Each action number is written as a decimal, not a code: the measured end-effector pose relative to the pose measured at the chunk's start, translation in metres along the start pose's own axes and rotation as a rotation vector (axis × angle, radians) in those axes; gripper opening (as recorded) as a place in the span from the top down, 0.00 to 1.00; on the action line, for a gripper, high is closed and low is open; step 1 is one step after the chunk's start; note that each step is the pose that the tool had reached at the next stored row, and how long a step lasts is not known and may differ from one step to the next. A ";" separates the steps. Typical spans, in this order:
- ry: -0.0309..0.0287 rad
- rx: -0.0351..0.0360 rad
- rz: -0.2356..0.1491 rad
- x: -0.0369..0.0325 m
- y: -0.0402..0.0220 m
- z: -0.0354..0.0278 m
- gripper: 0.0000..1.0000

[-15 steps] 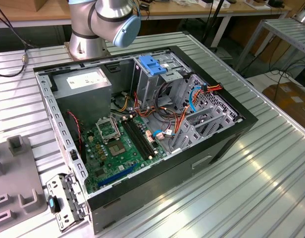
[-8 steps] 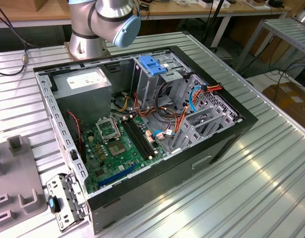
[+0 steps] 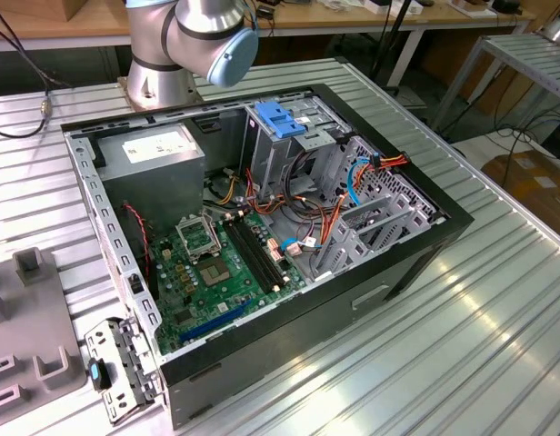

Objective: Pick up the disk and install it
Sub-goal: 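Pick up the disk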

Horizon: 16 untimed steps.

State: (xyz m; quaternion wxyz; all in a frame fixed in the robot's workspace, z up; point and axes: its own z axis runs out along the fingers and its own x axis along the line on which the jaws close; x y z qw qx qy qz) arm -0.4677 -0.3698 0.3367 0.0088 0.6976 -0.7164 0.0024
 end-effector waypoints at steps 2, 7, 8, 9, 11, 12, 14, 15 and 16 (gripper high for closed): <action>0.0000 0.0000 0.000 0.0000 0.0000 0.0000 0.63; 0.0000 -0.0002 0.000 0.0001 0.0001 -0.0054 0.63; 0.0000 0.0000 0.000 0.0001 0.0001 -0.0066 0.63; 0.0000 -0.0001 0.000 0.0001 0.0001 -0.0076 0.63; 0.0000 0.0000 0.000 0.0002 0.0001 -0.0108 0.63; 0.0000 0.0000 0.000 0.0002 0.0001 -0.0156 0.63; 0.0000 -0.0001 0.000 0.0003 0.0002 -0.0199 0.63; 0.0000 -0.0001 0.000 0.0003 0.0002 -0.0226 0.63; 0.0000 -0.0001 0.000 0.0004 0.0002 -0.0242 0.63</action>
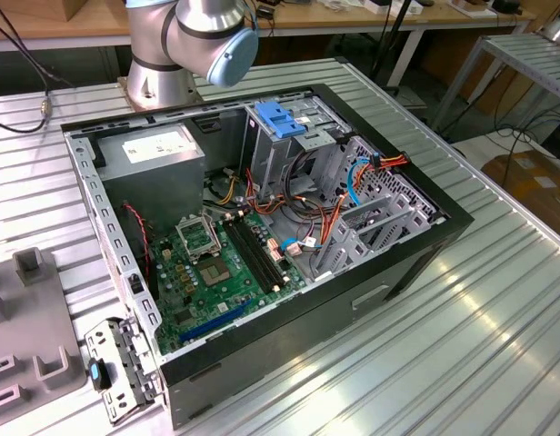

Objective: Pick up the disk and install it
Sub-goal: 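Pick up the disk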

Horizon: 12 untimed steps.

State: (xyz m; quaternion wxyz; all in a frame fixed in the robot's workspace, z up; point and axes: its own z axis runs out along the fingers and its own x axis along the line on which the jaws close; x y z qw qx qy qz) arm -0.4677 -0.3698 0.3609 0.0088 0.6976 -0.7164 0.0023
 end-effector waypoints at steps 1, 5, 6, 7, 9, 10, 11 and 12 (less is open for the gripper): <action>0.0000 0.0000 0.000 0.0000 0.0000 -0.0011 0.63; -0.0001 0.0001 0.000 0.0000 0.0000 -0.0012 0.63; -0.0001 0.0002 0.000 0.0000 0.0000 -0.0012 0.63; -0.0001 0.0000 0.000 0.0000 0.0000 -0.0013 0.63; -0.0001 0.0000 0.000 0.0000 0.0000 -0.0013 0.63; -0.0005 0.0001 0.000 0.0000 0.0000 -0.0014 0.63; -0.0017 -0.0001 0.000 0.0000 0.0000 -0.0019 0.63; -0.0022 -0.0002 0.000 0.0000 0.0000 -0.0024 0.63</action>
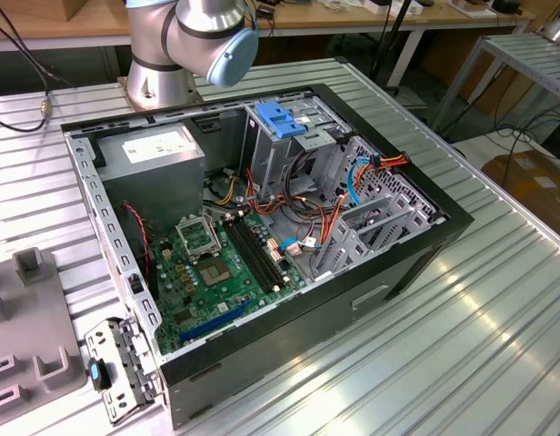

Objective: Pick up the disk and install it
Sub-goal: 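Pick up the disk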

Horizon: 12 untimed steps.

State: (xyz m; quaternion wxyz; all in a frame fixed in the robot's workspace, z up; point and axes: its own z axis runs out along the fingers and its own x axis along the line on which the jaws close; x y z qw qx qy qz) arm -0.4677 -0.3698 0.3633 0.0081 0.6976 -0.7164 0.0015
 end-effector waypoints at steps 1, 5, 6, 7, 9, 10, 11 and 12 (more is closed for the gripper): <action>-0.0018 0.0000 0.000 0.0001 -0.0001 -0.0004 0.63; -0.0133 -0.0003 0.000 0.0002 0.0000 -0.0052 0.63; -0.0149 -0.0004 0.000 0.0002 0.0001 -0.0069 0.63; -0.0162 -0.0005 0.000 0.0002 0.0001 -0.0087 0.63; -0.0239 -0.0008 0.000 0.0003 0.0001 -0.0118 0.63; -0.0267 -0.0008 0.000 0.0004 0.0001 -0.0128 0.63; -0.0294 -0.0010 0.000 0.0004 0.0001 -0.0141 0.63; -0.0314 -0.0010 0.000 0.0004 0.0001 -0.0150 0.63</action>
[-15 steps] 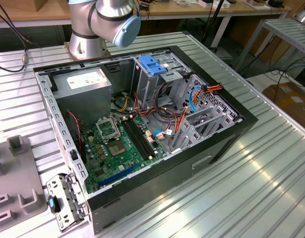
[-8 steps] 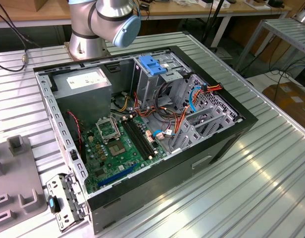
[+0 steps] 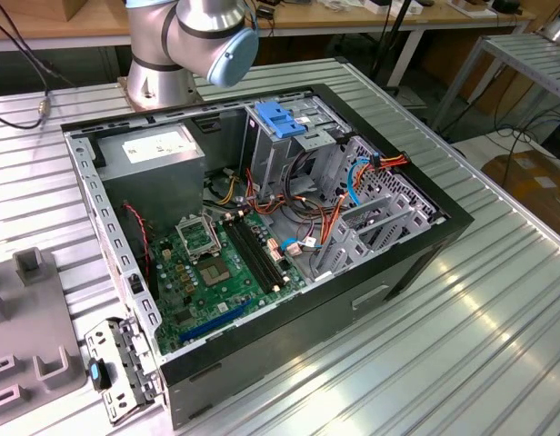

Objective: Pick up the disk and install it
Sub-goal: 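Pick up the disk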

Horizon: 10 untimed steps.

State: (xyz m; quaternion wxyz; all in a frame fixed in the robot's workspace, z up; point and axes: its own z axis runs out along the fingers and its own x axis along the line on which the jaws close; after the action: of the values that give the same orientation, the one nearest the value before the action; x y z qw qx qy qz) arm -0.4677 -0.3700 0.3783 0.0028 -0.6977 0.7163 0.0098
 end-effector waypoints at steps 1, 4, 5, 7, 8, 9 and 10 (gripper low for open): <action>-0.0033 0.0000 0.000 0.0000 0.0000 -0.0013 0.63; -0.0117 -0.0005 0.000 -0.0001 0.0001 -0.0050 0.63; -0.0135 -0.0007 0.000 0.0000 0.0001 -0.0059 0.63; -0.0241 -0.0010 0.000 0.0000 0.0001 -0.0103 0.63; -0.0272 -0.0011 0.000 0.0000 0.0001 -0.0114 0.63; -0.0296 -0.0013 0.000 -0.0001 0.0001 -0.0124 0.63; -0.0321 -0.0014 0.000 -0.0001 0.0001 -0.0136 0.63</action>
State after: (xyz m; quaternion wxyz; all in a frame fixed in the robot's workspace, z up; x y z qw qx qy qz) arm -0.4677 -0.3702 0.3919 0.0138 -0.6976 0.7161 0.0215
